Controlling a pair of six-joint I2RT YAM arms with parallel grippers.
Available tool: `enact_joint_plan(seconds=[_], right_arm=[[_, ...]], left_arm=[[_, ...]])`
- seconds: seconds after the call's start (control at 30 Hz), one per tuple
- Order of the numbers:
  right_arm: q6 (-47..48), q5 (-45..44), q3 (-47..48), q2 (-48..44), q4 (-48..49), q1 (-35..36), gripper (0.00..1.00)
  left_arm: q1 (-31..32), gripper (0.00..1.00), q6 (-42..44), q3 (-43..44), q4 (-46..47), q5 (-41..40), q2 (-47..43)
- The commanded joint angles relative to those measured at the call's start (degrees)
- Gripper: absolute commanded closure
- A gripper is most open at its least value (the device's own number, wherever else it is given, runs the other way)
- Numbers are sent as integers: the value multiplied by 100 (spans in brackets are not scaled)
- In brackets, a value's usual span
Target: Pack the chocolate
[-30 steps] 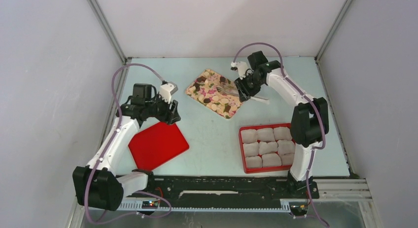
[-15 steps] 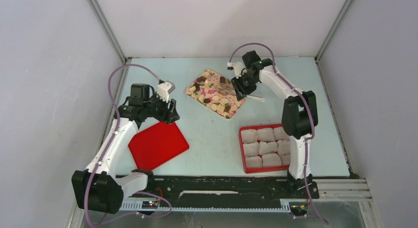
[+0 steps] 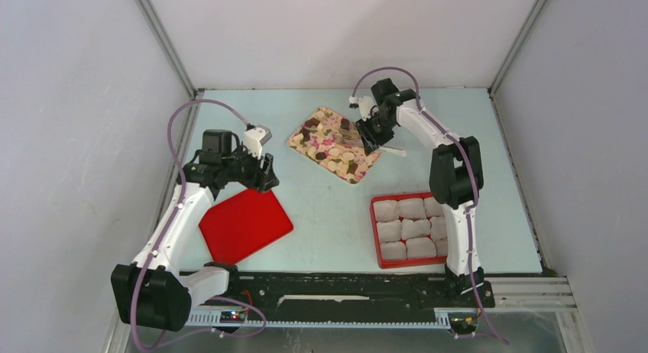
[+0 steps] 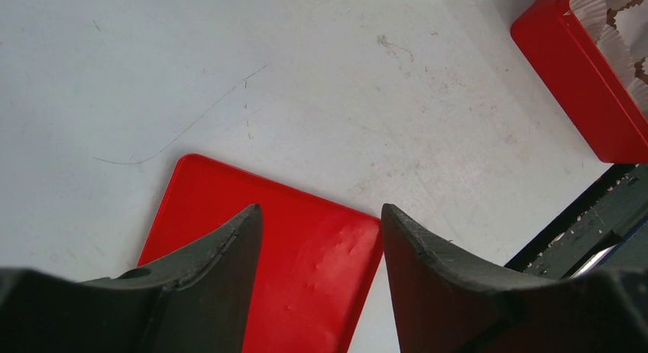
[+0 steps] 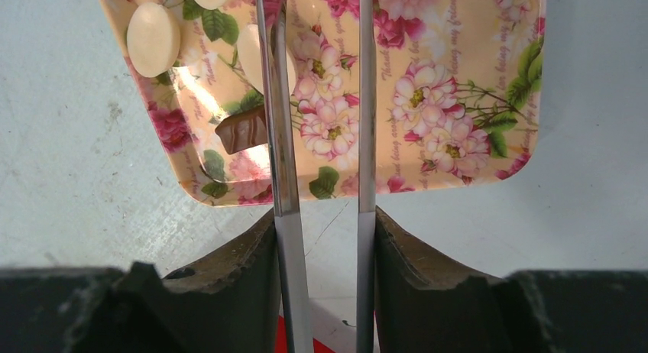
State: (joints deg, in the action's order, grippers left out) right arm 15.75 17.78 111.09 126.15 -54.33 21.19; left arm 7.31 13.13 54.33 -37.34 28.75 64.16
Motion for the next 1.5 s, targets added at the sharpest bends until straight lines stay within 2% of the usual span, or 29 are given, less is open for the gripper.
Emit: enact_joint_plan(seconds=[0.0, 0.1, 0.3, 0.6, 0.83, 1.13, 1.3, 1.47], right_arm=[[-48, 24, 327, 35, 16, 17, 56], [-29, 53, 359, 47, 27, 17, 58], [-1, 187, 339, -99, -26, 12, 69], [260, 529, -469, -1537, -254, -140, 71], [932, 613, -1957, -3223, -597, -416, 72], [1538, 468, -3623, -5231, -1485, -1149, 72], [1954, 455, -4186, -5941, -1835, -1370, 71], [2198, 387, -4699, -6173, -1957, -1405, 71]], left_arm=[[-42, 37, 64, -158, 196, 139, -107], [-44, 37, 70, -180, 212, 177, -97], [-39, 37, 116, -205, 227, 196, -96], [-11, 38, -83, -258, 374, 164, 47], [168, 37, 5, -159, 402, 95, 221], [712, 37, 85, 310, 125, -124, 739], [839, 35, 42, 402, 201, -185, 974], [879, 33, -20, 479, 165, -218, 1113]])
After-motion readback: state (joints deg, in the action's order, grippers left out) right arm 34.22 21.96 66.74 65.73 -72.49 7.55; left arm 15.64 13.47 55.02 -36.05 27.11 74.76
